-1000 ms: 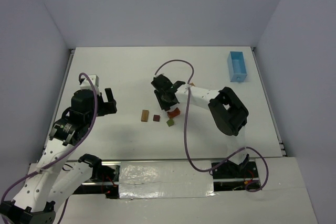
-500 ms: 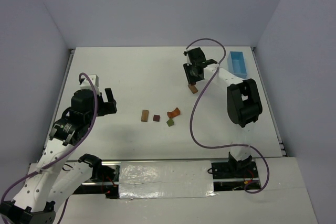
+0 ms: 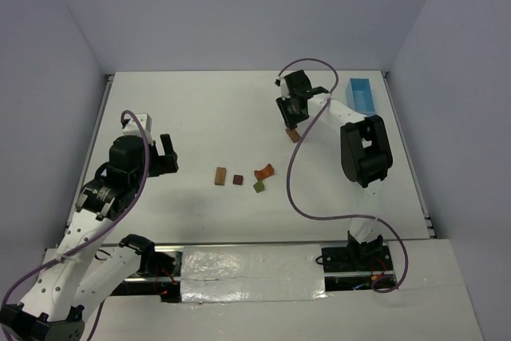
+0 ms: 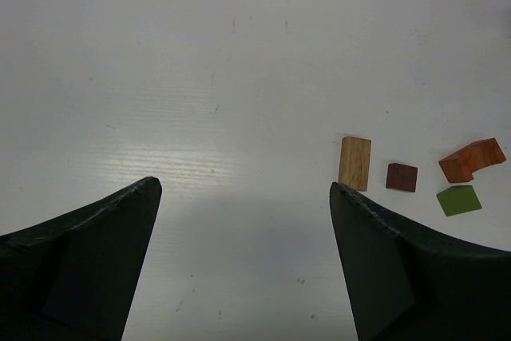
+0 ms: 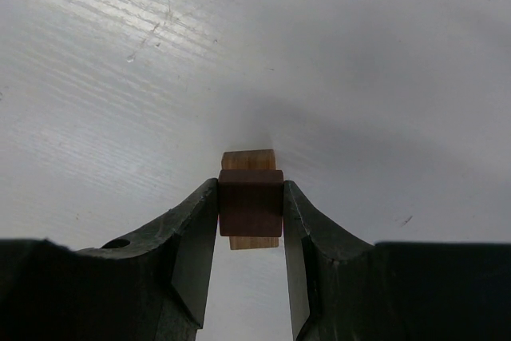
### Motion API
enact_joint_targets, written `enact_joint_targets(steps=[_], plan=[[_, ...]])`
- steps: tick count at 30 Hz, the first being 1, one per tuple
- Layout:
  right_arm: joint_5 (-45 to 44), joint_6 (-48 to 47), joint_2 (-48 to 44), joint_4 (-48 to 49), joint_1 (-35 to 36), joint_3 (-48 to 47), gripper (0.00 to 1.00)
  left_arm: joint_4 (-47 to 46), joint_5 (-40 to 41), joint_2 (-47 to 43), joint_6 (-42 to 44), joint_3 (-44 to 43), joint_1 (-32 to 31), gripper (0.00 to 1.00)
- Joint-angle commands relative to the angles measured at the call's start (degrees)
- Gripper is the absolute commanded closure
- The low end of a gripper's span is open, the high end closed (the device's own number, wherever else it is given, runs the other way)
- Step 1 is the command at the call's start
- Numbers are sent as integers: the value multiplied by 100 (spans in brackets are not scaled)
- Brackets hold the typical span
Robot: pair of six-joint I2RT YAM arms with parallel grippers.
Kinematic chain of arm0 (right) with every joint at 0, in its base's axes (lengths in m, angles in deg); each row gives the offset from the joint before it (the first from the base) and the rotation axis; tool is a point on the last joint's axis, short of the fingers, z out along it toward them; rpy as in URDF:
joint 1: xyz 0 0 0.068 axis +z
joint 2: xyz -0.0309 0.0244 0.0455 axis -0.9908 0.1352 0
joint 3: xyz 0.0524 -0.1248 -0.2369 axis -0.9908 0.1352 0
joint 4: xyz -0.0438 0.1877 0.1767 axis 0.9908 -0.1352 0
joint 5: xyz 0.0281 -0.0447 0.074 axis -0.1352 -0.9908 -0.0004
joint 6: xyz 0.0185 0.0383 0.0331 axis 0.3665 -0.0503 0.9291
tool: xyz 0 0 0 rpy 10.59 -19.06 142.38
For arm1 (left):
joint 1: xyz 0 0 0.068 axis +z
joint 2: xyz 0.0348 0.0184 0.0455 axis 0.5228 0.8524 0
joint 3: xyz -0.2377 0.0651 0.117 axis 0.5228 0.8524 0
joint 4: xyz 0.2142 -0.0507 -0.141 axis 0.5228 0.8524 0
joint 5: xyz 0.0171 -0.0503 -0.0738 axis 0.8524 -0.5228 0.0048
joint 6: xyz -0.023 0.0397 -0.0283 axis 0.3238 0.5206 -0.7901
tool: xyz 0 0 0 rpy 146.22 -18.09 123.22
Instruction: Build the wood block tower
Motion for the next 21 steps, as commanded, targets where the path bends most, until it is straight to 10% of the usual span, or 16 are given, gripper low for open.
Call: enact_joint_targets(steps=[1,21], plan=[[18,-128,127,-124,-32,-175,64,-220,-19,-3,77,-7,-19,1],[97,-251,338,-212,-32,-245,53,-246,-107,-12,103,11,-19,0]])
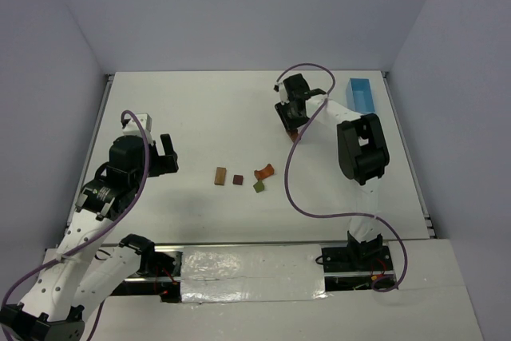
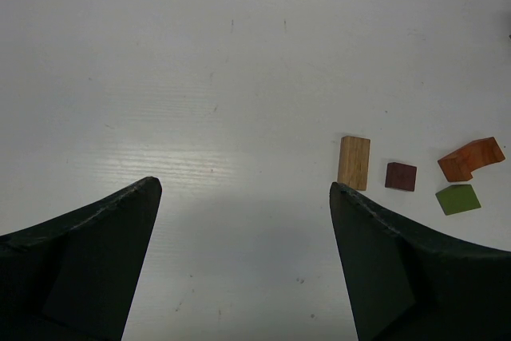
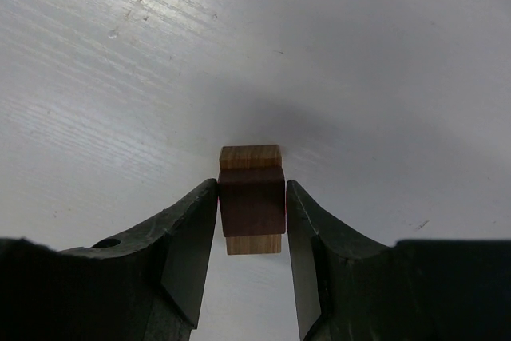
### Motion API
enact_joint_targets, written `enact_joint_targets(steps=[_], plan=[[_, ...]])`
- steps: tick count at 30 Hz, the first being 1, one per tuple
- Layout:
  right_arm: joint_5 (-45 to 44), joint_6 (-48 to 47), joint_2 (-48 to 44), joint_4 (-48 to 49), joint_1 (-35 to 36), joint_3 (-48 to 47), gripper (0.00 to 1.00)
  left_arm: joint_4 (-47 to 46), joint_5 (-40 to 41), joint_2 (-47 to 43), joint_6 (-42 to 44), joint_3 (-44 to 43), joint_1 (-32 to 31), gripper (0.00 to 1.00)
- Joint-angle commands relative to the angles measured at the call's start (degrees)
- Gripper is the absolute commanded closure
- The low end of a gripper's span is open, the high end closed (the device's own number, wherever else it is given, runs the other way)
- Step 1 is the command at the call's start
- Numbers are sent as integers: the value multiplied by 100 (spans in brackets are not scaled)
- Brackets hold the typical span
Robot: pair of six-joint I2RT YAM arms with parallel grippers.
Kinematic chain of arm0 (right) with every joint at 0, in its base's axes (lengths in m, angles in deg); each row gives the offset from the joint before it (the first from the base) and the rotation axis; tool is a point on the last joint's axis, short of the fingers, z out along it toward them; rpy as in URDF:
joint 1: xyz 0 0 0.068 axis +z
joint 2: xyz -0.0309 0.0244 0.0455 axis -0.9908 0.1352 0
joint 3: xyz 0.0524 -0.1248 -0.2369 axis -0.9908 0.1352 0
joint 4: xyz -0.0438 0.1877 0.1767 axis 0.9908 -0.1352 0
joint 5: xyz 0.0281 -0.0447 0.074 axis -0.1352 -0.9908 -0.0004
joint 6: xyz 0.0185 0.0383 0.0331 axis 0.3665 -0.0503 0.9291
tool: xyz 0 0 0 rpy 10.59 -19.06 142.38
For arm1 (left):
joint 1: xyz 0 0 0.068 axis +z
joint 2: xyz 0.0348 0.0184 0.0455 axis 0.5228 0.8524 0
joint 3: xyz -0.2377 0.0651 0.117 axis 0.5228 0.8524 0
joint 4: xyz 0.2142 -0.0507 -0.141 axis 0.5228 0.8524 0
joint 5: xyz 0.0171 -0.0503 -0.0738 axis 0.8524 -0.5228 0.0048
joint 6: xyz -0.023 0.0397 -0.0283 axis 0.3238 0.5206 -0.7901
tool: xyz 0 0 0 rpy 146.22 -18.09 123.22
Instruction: Build the wood block tower
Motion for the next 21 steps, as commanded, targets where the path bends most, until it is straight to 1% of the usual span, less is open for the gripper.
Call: enact_joint_targets(steps=[1,4,8,21], plan=[[44,-96,95,-57,-24,-276,53,-244,-105,-12,99,2,-19,0],[44,-122,131,-101,-32,-328,53,-244,-96,-3,90,2,-19,0],[53,-105,166,-136,-24,-373,56,-244,-87,-3,99,-7,-19,0],[36,-78,245,-180,-24,-496,55,-244,-105,14,90,11,-19,0]])
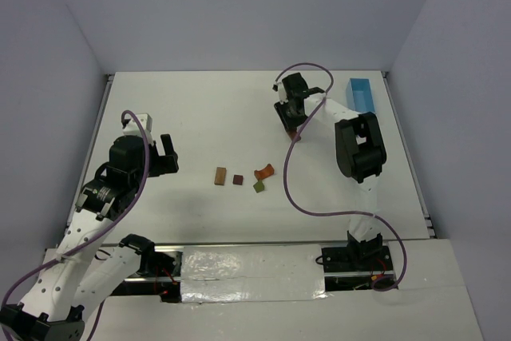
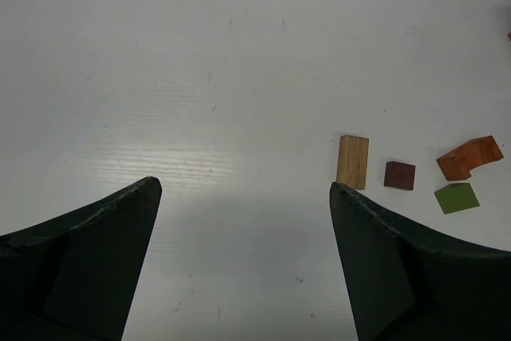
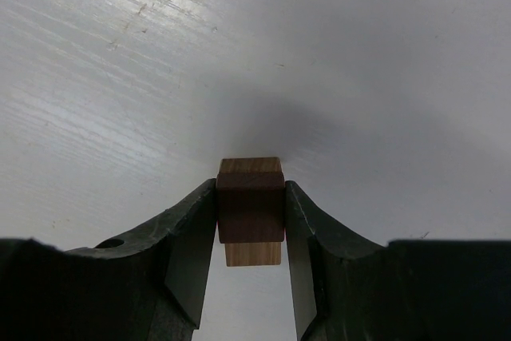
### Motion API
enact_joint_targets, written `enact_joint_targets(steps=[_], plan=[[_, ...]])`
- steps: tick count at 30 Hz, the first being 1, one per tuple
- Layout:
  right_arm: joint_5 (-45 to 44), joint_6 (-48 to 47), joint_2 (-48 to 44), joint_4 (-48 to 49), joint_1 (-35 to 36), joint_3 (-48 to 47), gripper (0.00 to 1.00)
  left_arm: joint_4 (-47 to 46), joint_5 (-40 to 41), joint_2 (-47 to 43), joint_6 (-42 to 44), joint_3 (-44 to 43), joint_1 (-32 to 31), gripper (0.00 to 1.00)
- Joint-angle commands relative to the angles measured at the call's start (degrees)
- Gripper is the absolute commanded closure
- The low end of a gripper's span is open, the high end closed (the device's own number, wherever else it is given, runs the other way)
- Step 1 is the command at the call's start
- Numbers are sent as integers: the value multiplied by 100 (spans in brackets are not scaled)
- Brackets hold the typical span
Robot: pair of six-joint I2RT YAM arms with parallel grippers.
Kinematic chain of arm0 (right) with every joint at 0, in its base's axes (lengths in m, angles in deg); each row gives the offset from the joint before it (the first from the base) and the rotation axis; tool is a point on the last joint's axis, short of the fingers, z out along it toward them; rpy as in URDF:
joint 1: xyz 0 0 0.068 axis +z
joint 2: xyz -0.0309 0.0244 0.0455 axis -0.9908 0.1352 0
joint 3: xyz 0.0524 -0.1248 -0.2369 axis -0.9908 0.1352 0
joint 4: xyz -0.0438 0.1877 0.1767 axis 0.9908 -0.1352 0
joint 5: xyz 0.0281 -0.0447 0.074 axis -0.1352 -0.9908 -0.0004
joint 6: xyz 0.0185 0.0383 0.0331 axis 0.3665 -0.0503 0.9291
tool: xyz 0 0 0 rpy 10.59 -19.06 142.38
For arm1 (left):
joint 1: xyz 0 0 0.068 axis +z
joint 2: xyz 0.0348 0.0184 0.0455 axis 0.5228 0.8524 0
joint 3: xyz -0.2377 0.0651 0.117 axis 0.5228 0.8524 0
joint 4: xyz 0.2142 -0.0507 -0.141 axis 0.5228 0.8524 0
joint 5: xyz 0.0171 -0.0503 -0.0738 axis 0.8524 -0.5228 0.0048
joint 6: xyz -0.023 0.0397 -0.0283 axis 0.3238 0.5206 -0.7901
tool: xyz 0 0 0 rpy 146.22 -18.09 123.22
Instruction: Build the wood block tower
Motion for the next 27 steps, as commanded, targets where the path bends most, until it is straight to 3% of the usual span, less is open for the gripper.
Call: enact_joint_targets(steps=[1,8,11,17,21,22,25,27], plan=[[18,-50,39,-47,-24,-240,55,-244,-59,5,86,13,-19,0],[53,-50,31,-126,-23,-249,50,-244,-76,5,86,13,-19,1],[80,-24,-13,-135,-15,-249,38,-244,-67,-3,95,13,-19,1],[256,204,-670,-135,134,-319,0,-244,-76,-3,95,13,-19,1],[-437,529,-1320,-275,389,-477,0,-235,-41,-3,95,-5,-19,0],[-970,904,-1453,-397,590,-486,0,-227,-15,-3,86,-13,-19,1],[-1466,2072,-2252,-41,1282,153,0,-183,73,-3,51,-31,-19,1],[-1589,2584,-2666,364,1758,1067,0,-130,292,-12,7,-57,-19,1]])
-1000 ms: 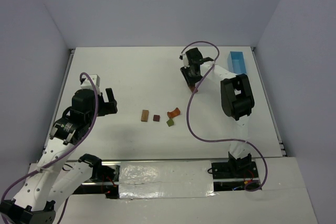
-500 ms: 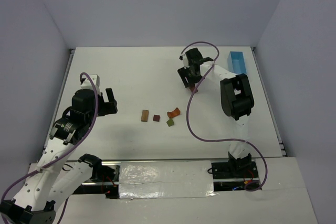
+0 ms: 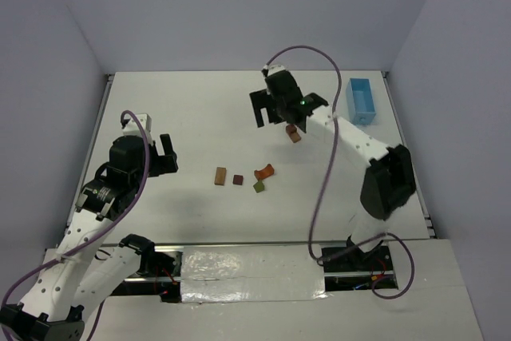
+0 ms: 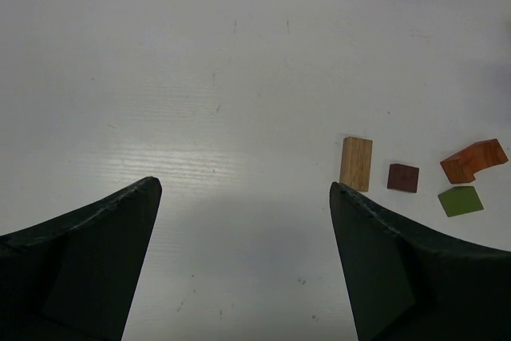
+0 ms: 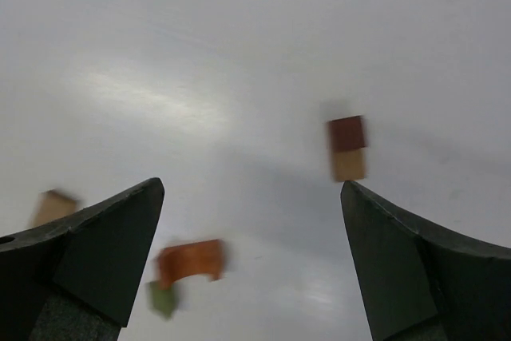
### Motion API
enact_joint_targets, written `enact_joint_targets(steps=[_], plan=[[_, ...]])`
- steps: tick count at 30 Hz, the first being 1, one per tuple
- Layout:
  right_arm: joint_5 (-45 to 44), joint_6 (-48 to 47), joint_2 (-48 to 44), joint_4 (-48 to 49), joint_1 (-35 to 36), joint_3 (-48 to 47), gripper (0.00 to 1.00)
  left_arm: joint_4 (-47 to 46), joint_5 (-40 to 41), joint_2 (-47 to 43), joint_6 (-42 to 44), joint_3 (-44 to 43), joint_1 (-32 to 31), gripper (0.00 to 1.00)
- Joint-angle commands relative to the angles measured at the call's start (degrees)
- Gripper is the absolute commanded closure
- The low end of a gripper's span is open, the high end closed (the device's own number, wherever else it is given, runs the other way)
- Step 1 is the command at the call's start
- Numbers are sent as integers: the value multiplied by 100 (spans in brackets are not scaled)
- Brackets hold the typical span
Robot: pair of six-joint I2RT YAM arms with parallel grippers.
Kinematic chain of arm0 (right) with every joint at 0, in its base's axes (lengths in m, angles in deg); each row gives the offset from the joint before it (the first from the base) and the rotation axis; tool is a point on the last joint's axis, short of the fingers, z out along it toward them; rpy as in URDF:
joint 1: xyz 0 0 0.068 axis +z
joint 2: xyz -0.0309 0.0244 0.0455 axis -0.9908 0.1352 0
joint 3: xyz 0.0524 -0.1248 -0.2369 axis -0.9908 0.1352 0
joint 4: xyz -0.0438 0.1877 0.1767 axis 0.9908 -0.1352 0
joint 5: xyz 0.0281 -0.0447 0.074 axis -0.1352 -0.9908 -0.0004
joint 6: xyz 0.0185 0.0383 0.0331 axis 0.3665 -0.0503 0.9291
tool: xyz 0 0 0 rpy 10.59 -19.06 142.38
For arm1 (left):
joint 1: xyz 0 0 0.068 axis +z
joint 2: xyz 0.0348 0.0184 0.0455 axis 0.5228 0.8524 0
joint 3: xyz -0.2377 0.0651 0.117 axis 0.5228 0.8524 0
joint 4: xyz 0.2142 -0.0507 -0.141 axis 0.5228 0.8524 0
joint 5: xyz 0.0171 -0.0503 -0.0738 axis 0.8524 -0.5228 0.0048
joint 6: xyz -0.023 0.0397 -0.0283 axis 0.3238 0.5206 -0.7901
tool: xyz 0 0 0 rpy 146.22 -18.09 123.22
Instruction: Build the wood block tower
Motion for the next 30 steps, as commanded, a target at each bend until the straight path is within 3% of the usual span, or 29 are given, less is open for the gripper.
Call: enact_joint_targets(steps=[1,2,5,9,12,16,23,30], plan=[[-646,1397,-1101,749,1029,942,0,-97,334,-21,-15,-77,-19,1],[-977,1791,-1156,901,1545,1310,0,-19,552,-21,-85,-103,-11,1],[-1331,2914,-816,702,2120,1236,1,122,853,-56,-208,-147,-2,1],[-1743,3646,107,-194,2603,603,4,175,1143,-266,-296,-156,-2,0],[-1851,4060,346,-293,2938,662,3,149,1135,-372,-296,-121,-2,0],[-1790,4466,364,40,3054,1093,6,105,986,-338,-253,-112,-2,0],[-1710,4484,574,261,3080,1165,27,79,836,-197,-200,-112,-2,0],[-1903,4668,891,191,3054,1076,32,52,801,-206,-191,-95,7,0]])
